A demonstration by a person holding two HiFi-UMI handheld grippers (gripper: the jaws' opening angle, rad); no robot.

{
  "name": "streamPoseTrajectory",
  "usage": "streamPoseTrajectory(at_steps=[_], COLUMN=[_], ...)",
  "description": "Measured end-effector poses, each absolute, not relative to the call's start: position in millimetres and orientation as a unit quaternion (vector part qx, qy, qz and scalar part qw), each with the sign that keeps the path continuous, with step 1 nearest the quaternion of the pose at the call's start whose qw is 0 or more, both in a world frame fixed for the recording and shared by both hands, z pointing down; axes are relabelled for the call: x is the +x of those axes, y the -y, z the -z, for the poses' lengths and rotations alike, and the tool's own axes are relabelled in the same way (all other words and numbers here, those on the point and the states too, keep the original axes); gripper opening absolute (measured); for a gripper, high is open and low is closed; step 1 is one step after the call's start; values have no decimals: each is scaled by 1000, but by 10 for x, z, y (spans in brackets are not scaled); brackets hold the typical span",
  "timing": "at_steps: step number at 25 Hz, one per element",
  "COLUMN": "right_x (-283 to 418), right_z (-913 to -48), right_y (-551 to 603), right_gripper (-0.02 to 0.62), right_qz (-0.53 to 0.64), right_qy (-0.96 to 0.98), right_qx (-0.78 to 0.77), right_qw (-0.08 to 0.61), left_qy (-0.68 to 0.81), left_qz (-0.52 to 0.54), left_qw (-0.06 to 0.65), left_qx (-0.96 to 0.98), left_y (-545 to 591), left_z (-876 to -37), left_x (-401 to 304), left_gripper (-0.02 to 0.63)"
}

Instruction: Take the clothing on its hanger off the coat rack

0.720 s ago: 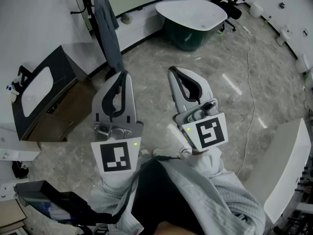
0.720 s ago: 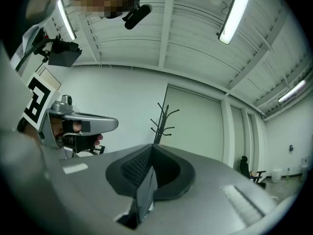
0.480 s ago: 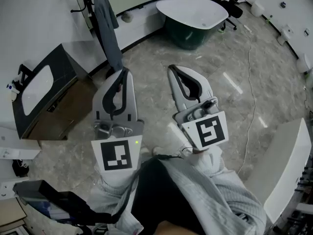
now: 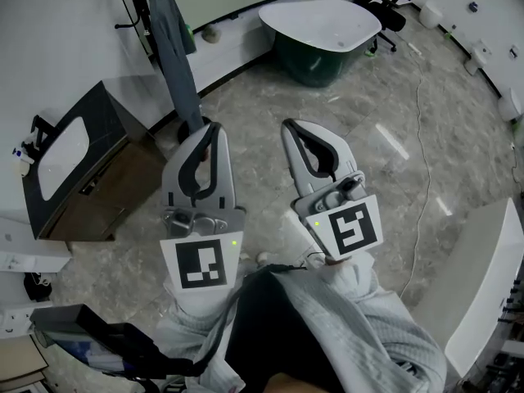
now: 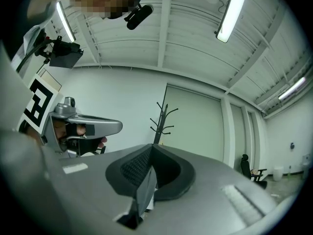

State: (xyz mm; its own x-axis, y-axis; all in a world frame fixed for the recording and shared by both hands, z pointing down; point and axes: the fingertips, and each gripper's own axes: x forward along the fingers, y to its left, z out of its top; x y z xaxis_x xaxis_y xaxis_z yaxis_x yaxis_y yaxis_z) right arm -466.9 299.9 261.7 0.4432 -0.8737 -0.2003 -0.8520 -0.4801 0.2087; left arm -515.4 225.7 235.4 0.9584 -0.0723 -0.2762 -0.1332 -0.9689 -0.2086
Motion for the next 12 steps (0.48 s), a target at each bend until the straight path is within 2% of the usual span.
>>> streamPoseTrajectory(at_steps=[12], right_x=[-3965], right_z=[-2954], right_y=[-2953], right_gripper=[2], right_qz=[102], right_qy=[515], right_qx=[850], right_qw=[44], left_qy=[-60], left_qz=[-113], left_qw=[114], left_qx=[-985], left_y=[-2121], left_z=[-2593], left_x=[-4373], left_gripper=[5])
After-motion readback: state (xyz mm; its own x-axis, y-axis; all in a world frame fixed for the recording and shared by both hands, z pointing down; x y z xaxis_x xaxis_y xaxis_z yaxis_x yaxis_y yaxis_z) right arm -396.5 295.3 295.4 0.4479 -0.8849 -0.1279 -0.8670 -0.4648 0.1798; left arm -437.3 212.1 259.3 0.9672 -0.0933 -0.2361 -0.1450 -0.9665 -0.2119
